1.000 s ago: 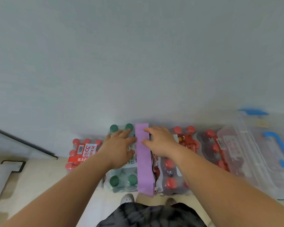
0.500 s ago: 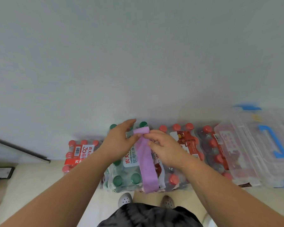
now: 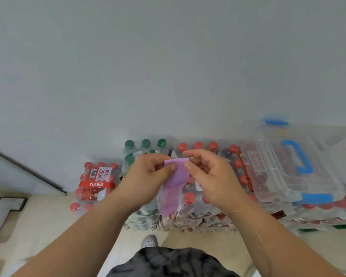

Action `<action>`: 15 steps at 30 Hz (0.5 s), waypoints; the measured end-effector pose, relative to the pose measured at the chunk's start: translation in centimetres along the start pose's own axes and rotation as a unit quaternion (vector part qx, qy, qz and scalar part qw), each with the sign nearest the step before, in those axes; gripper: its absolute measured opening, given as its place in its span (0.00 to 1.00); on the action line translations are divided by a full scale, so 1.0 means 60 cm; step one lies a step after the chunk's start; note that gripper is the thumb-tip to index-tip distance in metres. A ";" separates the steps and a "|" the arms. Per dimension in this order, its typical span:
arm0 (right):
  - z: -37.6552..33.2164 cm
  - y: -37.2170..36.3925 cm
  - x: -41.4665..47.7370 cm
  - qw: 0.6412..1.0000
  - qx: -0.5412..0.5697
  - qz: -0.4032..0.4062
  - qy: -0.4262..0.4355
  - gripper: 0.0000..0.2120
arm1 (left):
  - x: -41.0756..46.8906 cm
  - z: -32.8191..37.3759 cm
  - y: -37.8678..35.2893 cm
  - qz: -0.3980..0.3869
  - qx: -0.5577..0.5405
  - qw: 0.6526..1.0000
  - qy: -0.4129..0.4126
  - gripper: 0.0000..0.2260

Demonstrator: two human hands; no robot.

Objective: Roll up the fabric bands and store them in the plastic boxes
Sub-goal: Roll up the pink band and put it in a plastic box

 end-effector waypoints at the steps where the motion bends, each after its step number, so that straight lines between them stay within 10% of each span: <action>1: -0.008 0.002 -0.011 1.000 -0.003 -0.012 0.017 0.09 | -0.016 0.012 -0.009 0.000 -0.011 1.000 0.003 0.11; 15: -0.002 0.034 -0.160 0.992 0.118 -0.023 0.027 0.03 | -0.182 0.055 -0.133 0.036 -0.109 0.990 0.078 0.14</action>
Point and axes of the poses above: each hand's wrist, its own x-axis towards the middle knuckle, its own y-axis out of the back of the hand, z = x × y, the point moved 6 cm from there along x, towards the middle knuckle, and after that the axes turned 13 degrees about x, right-handed, at the moved point
